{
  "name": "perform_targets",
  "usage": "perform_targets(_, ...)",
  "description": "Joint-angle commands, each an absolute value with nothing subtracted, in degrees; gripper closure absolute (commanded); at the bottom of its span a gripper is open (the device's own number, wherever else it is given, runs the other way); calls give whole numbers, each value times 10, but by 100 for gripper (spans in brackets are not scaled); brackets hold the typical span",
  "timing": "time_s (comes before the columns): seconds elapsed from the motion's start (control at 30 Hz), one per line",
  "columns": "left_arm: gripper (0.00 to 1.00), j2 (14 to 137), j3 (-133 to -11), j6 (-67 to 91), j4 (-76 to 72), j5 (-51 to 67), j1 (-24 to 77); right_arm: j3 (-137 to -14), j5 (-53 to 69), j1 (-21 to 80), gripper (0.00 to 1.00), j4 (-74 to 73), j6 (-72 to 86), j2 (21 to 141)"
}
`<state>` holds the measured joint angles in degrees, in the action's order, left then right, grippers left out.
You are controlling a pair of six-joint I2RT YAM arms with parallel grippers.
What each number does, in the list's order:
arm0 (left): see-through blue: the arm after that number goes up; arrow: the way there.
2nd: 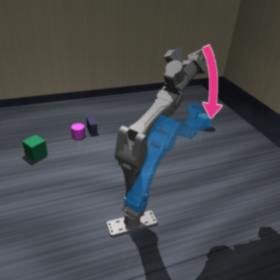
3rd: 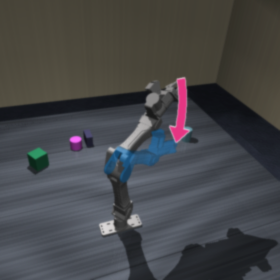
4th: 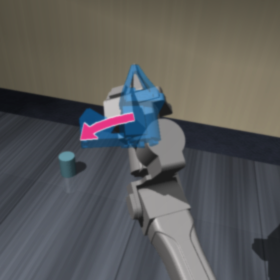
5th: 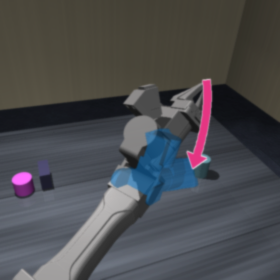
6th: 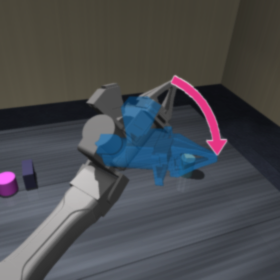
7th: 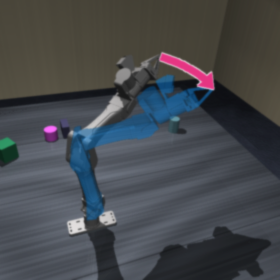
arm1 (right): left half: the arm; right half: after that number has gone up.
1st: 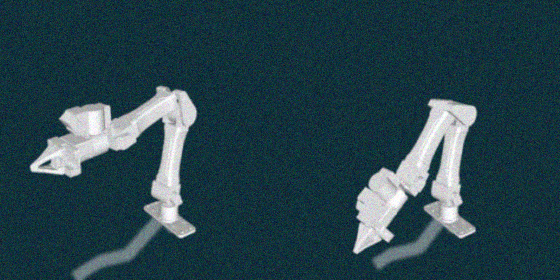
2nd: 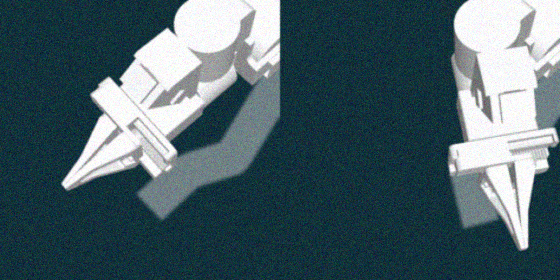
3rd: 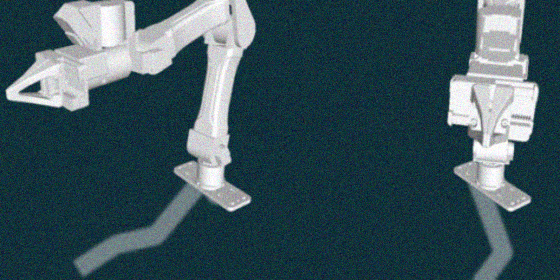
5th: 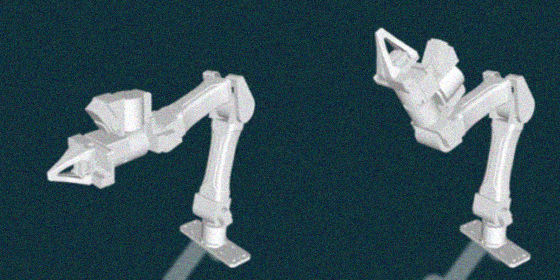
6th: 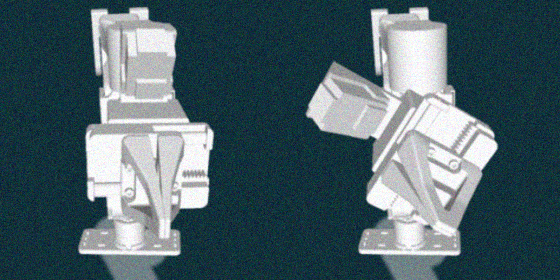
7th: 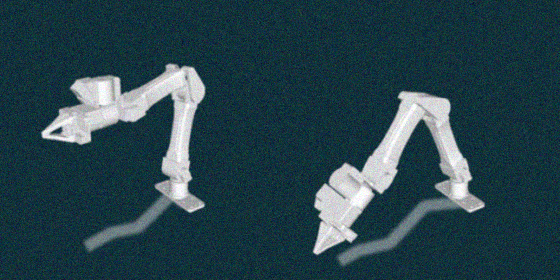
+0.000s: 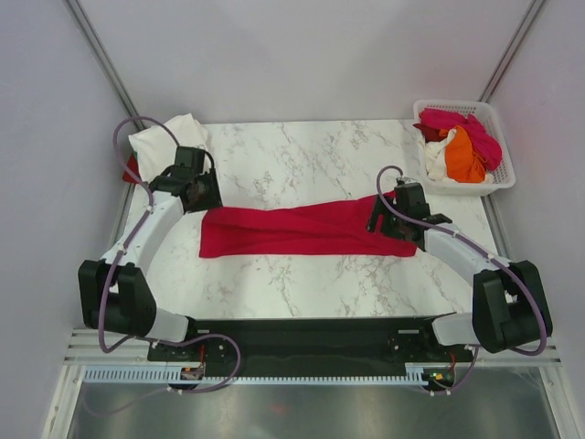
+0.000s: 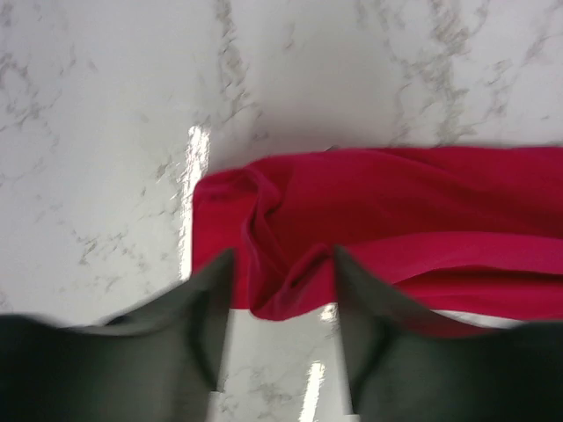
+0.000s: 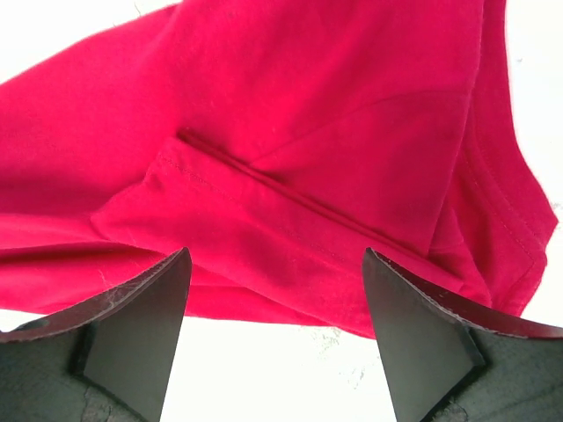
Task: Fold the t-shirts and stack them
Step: Fold the tshirt
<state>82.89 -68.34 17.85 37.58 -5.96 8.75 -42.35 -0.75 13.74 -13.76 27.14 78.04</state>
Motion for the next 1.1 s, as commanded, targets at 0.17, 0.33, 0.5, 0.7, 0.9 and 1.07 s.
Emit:
perform_targets(0.17,5,757,-610,182,437,-172,78,-406,-7,139,13,-121,257,759)
perform_targets(0.33,13,812,-659,196,430,-116,79,-410,-1,140,13,-117,260,763)
perform_targets(0.5,24,889,-684,230,428,-89,80,-432,13,140,13,-119,259,769)
perform_targets(0.7,36,931,-655,287,423,-112,77,-439,14,139,13,-120,254,774)
perform_targets(0.9,37,949,-631,302,411,-115,71,-435,13,139,13,-120,245,784)
perform_targets(1.07,40,954,-616,314,404,-112,64,-433,10,139,13,-121,240,786)
